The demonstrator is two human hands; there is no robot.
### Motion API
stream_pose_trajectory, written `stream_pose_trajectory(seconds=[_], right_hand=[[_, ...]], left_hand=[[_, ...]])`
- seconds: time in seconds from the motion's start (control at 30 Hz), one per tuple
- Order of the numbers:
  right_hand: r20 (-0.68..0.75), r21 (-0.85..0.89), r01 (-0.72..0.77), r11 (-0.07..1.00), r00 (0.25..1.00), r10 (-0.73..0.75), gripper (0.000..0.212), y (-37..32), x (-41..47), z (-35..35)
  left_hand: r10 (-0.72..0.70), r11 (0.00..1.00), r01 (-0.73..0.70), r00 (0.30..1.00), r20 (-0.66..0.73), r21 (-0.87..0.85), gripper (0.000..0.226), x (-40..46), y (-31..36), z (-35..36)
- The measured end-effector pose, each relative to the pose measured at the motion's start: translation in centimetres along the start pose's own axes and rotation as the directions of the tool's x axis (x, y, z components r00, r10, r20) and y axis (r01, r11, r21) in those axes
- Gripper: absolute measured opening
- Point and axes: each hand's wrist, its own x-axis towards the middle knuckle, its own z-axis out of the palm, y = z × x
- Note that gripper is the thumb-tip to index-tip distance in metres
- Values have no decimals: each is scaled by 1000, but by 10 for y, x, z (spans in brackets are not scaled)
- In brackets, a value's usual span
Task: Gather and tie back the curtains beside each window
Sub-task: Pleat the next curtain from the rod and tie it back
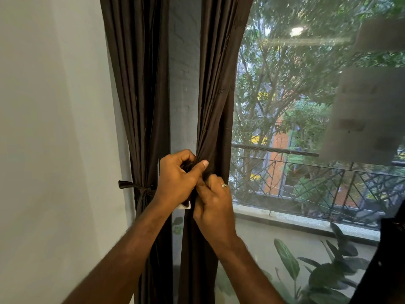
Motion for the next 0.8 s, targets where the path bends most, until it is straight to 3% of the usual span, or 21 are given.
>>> stream_pose_trajectory(seconds=[0.07,0.13,0.23,0.33,0.4,0.53,0.63,0.8], right_hand=[[11,127,-8,992,1000,7,33,5,-1,-6],[-106,317,-152,936,975,194,22,11,0,-13],[-279,390,-375,841,822,496,16,32,7,-22],[-100,375,-521,766,799,593,42,48,19,-17],[-73,359,-538,763,799,597,32,54,25,-12],[-241,328,-517,791,763,599,6,51,22,-15],[-252,195,-304,933,904,347,5,25,7,-13],[-306,125,-198,972,924,228,24,10,1,-6]], left_hand=[[-19,1000,19,1000,-12,-21,39,1,-3,-2],[-23,999,23,1000,3,-31,39,1,-6,-7],[-19,999,20,1000,23,-38,34,0,-7,-10],[-25,1000,26,999,46,-16,25,-1,-5,-9],[-16,999,15,999,47,30,21,-2,-7,-10],[30,975,-9,996,-88,222,14,1,-9,-11],[31,953,12,990,-138,304,16,3,-8,-11],[19,918,42,989,-150,394,18,3,-3,-11]])
